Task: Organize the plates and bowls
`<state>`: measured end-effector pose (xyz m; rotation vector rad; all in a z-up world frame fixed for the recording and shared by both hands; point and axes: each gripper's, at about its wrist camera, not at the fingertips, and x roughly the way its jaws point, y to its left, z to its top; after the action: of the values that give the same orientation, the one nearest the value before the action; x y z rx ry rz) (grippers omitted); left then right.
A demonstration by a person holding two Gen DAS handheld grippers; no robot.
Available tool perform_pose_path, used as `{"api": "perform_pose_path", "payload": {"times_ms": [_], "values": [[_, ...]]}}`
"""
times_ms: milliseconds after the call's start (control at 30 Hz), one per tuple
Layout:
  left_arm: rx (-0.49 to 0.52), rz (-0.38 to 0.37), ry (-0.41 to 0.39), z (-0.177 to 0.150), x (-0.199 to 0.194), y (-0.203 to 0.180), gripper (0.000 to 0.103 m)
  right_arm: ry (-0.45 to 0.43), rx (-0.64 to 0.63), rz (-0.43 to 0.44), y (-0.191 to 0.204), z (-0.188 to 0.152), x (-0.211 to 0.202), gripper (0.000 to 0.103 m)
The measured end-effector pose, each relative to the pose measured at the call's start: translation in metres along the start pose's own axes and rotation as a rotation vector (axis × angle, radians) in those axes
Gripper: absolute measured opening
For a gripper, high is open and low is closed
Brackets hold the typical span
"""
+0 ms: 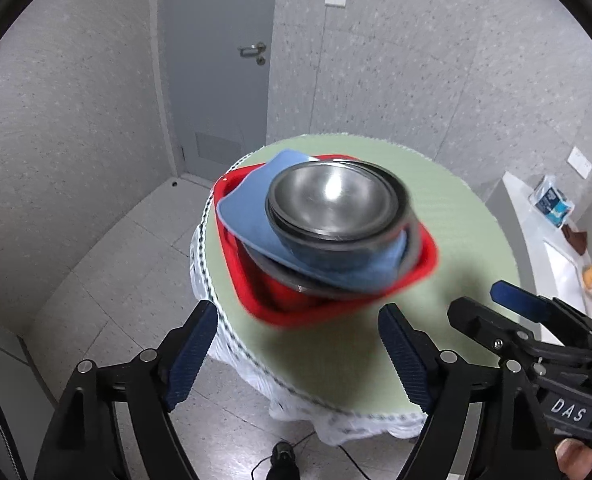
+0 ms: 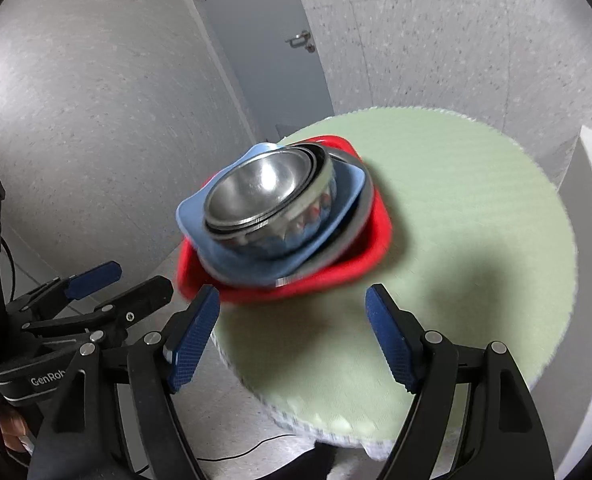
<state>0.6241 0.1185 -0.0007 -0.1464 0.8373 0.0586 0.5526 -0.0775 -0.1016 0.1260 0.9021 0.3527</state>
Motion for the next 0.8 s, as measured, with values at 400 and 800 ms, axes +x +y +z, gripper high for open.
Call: {"api": "perform_pose_path", "payload": {"times_ms": [400, 800], "values": [[-0.027, 0.042, -0.168, -0.138, -0.16, -0.042, 0.09, -0.159, -0.105, -0.08, 0.034, -0.096, -0.137, 0.086], [0.024, 0.024, -0.331, -0.252, -0.298, -0.036, 0.102, -0.275, -0.097, -0.151, 0.082, -0.173, -0.238, 0.096]]}}
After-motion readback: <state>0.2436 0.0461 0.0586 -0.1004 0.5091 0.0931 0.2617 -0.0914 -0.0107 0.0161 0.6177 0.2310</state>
